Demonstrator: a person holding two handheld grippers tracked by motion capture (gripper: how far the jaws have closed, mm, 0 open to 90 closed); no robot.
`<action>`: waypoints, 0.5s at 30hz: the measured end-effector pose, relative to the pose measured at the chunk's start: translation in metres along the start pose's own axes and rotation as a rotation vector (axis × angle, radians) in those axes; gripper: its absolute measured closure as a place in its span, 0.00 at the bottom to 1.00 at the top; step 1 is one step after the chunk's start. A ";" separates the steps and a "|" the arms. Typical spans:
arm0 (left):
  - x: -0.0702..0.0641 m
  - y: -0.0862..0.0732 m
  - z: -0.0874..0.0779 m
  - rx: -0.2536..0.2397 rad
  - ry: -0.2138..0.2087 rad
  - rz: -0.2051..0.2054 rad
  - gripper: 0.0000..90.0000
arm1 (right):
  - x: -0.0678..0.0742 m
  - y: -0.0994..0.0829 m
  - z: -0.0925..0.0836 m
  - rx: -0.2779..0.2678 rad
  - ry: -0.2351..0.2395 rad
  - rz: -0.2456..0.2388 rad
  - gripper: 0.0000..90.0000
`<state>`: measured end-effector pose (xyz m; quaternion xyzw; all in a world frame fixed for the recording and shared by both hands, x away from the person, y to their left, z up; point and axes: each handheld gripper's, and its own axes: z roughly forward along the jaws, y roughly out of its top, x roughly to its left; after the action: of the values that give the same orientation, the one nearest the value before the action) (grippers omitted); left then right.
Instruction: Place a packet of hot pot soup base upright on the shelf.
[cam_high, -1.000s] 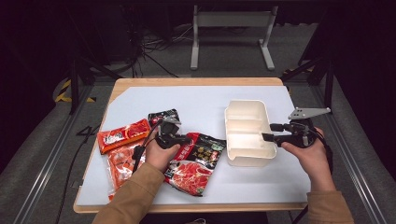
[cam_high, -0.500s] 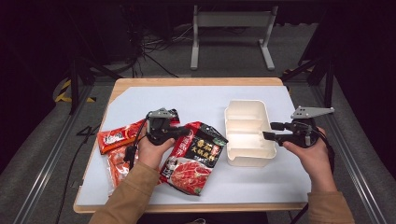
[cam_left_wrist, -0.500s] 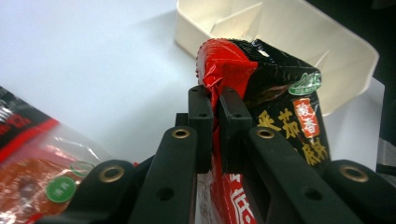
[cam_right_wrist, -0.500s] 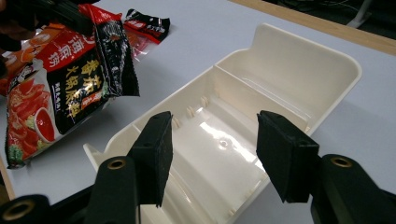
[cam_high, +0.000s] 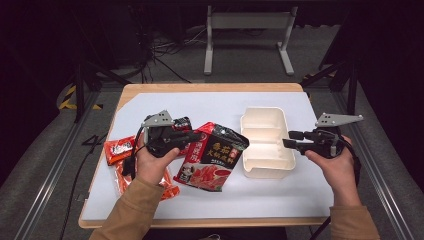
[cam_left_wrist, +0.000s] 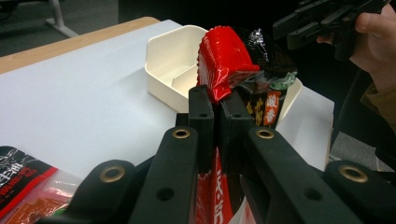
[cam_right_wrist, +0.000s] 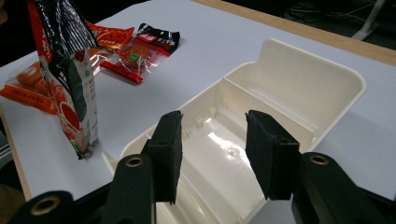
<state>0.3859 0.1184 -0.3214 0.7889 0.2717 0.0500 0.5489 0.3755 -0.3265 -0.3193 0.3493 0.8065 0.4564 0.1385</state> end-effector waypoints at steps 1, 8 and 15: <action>-0.002 0.001 -0.001 -0.003 0.001 0.010 0.96 | 0.000 0.000 0.000 -0.002 0.005 -0.004 0.65; -0.011 0.004 -0.006 -0.033 0.032 0.045 0.96 | 0.010 0.006 -0.002 -0.013 0.016 -0.050 0.62; -0.014 0.005 -0.014 -0.091 0.053 0.059 0.96 | 0.033 0.019 0.004 -0.019 0.078 -0.104 0.55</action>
<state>0.3708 0.1220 -0.3082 0.7693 0.2601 0.0995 0.5750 0.3624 -0.2946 -0.3025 0.2875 0.8241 0.4694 0.1336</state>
